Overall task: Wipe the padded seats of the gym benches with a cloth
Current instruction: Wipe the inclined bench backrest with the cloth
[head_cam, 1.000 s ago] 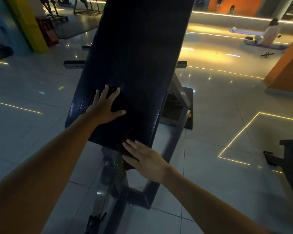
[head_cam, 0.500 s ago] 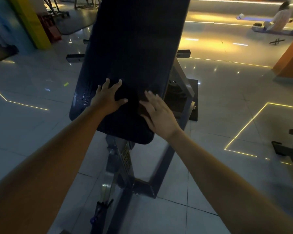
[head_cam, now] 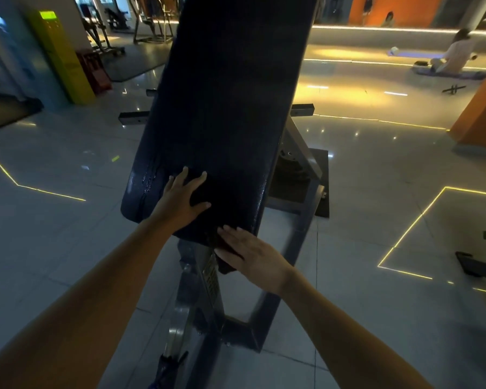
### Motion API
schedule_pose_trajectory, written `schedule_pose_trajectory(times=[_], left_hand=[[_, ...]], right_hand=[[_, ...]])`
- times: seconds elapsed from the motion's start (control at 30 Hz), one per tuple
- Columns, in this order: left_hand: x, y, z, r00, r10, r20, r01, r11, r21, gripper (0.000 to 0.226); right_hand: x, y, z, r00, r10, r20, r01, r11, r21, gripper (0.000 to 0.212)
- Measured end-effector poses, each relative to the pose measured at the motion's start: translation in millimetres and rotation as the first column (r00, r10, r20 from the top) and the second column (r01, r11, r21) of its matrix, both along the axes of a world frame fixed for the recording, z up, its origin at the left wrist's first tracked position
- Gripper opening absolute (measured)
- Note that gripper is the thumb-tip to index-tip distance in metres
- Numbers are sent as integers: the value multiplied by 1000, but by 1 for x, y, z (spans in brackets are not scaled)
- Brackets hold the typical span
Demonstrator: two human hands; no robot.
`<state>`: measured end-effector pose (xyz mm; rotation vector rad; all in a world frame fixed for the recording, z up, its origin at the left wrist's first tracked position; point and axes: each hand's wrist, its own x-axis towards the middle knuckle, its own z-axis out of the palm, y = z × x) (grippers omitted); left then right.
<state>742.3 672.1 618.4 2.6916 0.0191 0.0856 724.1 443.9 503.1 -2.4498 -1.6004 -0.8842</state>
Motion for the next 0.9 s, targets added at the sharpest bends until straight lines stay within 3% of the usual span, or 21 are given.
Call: schedule_pose_trajectory(times=[0.07,0.17,0.33,0.5,0.73,0.9], left_hand=[[1,0,0,1000,2,7,-2,1000,-1,79],[3,1,0,1000,4,5,-4,1000,-6,79],[5,2,0,1000,-8,3,8,1000,-4,79],[3,1,-6,1000,9,3,-9,998,58,78],[-5,-6,-2,999,40,-34,-35,991,132,73],[5,-5,12,999,9,-31,-2,972,235,76]], right_hand=[[11,-7,5,1000,13,26,-13,1000,-11,43],[25,-16,14,1000,3,14,-4,995,101,45],[59,-25,60,977,-194,-89,212,919,333,65],[85,-17,98,929,-327,-171,367,873,320,55],[151,-22,165,854,-490,-173,519,789,328,59],[189,-29,197,844,-520,-127,534,800,273,58]])
